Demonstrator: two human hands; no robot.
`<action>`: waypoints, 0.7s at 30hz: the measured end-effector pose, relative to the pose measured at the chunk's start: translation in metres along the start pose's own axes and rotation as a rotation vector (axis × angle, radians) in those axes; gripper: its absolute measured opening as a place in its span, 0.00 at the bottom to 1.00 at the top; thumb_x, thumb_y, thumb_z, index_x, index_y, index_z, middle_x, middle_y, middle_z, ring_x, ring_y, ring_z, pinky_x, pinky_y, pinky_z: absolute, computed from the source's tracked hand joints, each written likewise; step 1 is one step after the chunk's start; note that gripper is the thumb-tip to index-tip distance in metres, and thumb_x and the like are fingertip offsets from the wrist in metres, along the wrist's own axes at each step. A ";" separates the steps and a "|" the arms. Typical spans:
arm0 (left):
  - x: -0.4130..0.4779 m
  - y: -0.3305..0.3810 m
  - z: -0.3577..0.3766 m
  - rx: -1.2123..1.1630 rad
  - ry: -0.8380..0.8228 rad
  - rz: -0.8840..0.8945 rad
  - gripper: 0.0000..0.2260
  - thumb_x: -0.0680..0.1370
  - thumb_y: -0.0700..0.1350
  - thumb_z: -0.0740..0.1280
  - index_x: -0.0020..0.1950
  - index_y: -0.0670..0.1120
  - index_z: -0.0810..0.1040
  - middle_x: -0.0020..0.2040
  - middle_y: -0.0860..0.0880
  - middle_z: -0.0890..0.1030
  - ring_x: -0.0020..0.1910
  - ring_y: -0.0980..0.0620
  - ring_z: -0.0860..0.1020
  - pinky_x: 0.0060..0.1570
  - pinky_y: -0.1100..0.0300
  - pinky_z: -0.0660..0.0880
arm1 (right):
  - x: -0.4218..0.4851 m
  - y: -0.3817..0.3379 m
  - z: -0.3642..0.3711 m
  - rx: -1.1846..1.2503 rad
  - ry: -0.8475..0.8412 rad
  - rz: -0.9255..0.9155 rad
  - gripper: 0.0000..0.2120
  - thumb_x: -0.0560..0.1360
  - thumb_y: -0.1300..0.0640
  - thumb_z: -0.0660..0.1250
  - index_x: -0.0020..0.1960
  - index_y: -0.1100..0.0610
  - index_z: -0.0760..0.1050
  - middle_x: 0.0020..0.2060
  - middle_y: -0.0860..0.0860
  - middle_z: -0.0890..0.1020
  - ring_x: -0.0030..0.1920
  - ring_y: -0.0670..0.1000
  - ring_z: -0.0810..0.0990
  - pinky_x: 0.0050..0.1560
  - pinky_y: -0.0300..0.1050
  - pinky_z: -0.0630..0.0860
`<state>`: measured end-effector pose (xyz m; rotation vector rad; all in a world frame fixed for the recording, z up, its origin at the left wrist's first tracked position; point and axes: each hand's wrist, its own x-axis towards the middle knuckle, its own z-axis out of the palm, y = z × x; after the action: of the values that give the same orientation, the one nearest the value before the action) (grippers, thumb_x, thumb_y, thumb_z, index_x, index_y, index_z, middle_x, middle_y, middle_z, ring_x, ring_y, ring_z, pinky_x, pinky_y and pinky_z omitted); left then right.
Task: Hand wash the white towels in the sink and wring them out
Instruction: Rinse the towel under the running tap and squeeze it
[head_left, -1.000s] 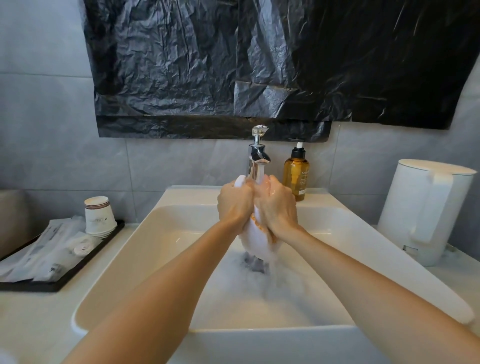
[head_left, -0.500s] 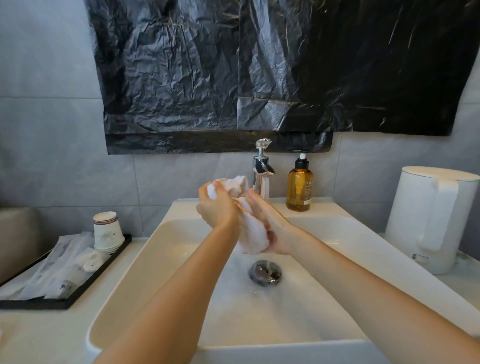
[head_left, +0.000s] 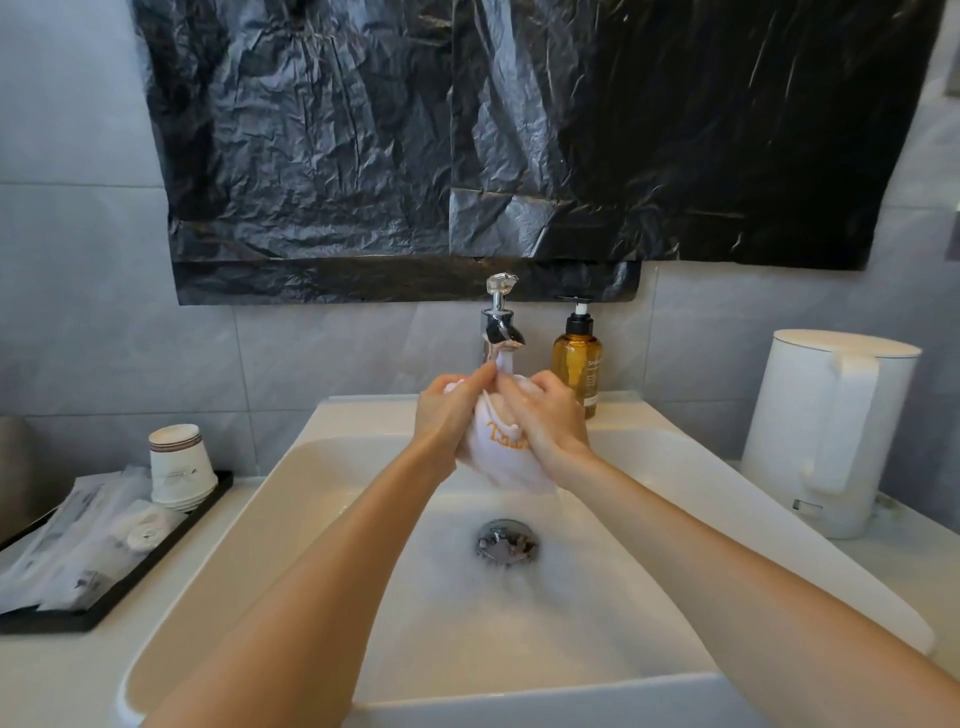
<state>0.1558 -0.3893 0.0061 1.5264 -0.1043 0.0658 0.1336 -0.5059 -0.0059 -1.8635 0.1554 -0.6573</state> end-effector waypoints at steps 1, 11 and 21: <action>0.001 -0.003 -0.002 -0.003 -0.008 0.002 0.21 0.71 0.58 0.73 0.56 0.46 0.78 0.50 0.46 0.83 0.50 0.47 0.82 0.50 0.52 0.79 | -0.002 -0.003 0.001 -0.030 -0.015 -0.014 0.23 0.73 0.33 0.64 0.41 0.54 0.74 0.38 0.49 0.81 0.41 0.50 0.80 0.43 0.46 0.76; -0.007 -0.009 0.011 0.248 0.190 0.106 0.16 0.76 0.53 0.67 0.34 0.45 0.70 0.35 0.48 0.77 0.40 0.44 0.74 0.40 0.56 0.68 | -0.009 -0.002 -0.002 -0.362 0.031 -0.191 0.22 0.75 0.36 0.60 0.35 0.52 0.74 0.38 0.53 0.82 0.41 0.56 0.79 0.38 0.46 0.72; -0.018 -0.012 0.012 0.610 0.241 0.437 0.15 0.80 0.48 0.57 0.34 0.47 0.62 0.40 0.46 0.73 0.39 0.45 0.69 0.38 0.54 0.61 | -0.011 0.004 -0.014 -0.781 -0.052 -0.507 0.12 0.83 0.52 0.52 0.49 0.58 0.70 0.45 0.60 0.82 0.46 0.64 0.80 0.37 0.49 0.66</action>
<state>0.1387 -0.4018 -0.0073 2.0640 -0.2395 0.6793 0.1182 -0.5141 -0.0100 -2.7121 -0.1244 -0.9819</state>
